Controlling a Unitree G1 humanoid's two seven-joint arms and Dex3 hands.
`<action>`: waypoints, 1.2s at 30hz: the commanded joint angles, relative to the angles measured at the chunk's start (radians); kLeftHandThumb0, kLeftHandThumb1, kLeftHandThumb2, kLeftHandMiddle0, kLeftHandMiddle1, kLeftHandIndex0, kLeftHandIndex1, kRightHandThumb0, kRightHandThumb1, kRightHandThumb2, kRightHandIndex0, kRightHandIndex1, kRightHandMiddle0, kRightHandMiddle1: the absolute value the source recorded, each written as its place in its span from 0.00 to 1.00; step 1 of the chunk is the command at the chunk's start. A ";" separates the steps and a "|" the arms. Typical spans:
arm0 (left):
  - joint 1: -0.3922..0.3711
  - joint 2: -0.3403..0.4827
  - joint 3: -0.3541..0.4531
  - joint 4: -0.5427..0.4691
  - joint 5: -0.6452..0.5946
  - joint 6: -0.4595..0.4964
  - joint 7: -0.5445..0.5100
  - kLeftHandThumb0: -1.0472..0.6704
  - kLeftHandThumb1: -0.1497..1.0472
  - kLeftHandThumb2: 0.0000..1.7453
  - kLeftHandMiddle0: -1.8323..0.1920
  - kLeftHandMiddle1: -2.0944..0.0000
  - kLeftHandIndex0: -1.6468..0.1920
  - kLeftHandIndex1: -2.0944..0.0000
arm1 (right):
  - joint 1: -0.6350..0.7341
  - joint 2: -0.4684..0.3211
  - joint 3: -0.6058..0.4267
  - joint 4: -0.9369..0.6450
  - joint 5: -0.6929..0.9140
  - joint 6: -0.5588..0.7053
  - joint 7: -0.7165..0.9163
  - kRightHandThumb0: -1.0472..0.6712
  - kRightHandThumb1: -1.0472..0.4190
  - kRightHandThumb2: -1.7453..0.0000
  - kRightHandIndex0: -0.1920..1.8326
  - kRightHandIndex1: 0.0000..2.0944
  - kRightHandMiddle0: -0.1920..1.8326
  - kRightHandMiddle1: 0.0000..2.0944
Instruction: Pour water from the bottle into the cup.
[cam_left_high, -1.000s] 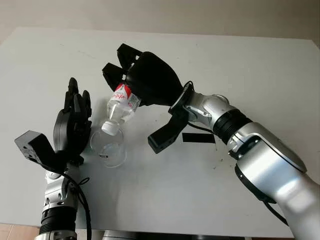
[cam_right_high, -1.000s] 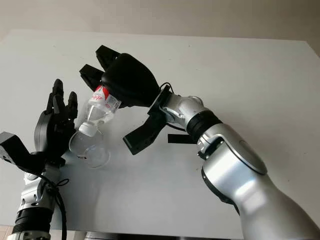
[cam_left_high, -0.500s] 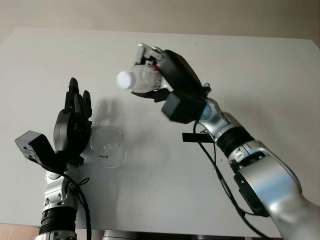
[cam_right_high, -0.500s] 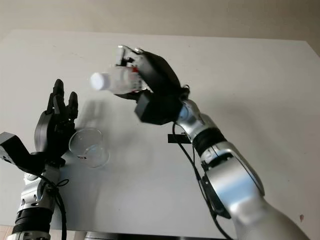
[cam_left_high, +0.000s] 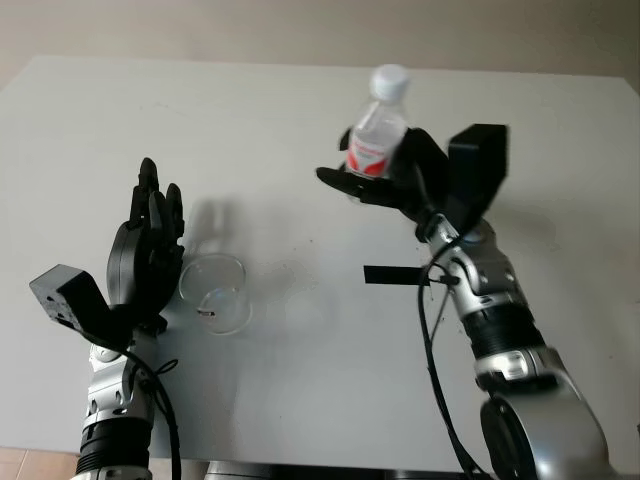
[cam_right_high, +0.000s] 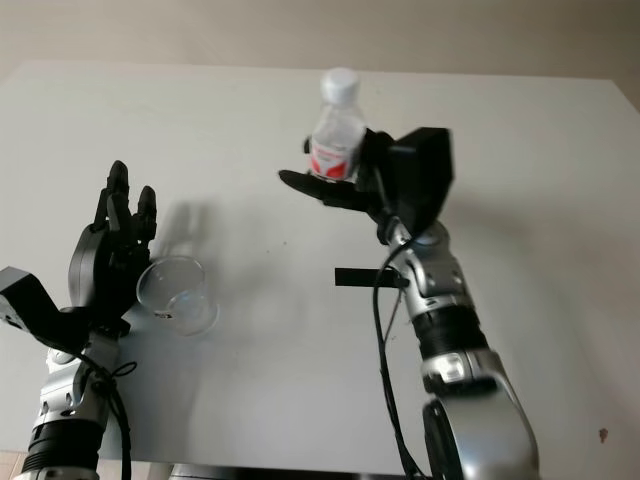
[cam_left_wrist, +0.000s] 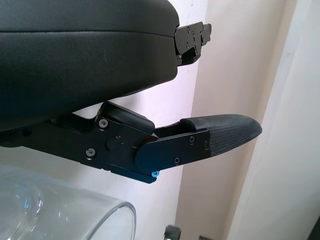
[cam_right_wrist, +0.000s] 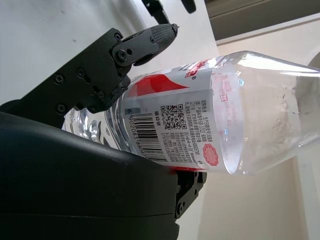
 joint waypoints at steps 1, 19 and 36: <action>0.047 -0.021 -0.006 0.032 0.000 0.012 -0.003 0.11 1.00 0.35 0.99 0.98 1.00 1.00 | 0.022 -0.015 -0.018 -0.081 0.017 0.041 0.009 0.47 0.00 0.85 0.67 1.00 0.33 1.00; 0.068 -0.011 -0.006 0.003 0.002 0.023 -0.007 0.12 1.00 0.37 1.00 0.97 1.00 1.00 | 0.215 -0.094 0.021 -0.325 -0.101 0.107 0.019 0.43 0.00 0.86 0.64 1.00 0.40 1.00; 0.068 -0.003 -0.006 -0.008 0.005 0.040 -0.004 0.12 1.00 0.37 0.99 0.97 1.00 1.00 | 0.296 0.006 0.006 -0.301 -0.063 0.094 -0.006 0.46 0.00 0.85 0.54 1.00 0.28 1.00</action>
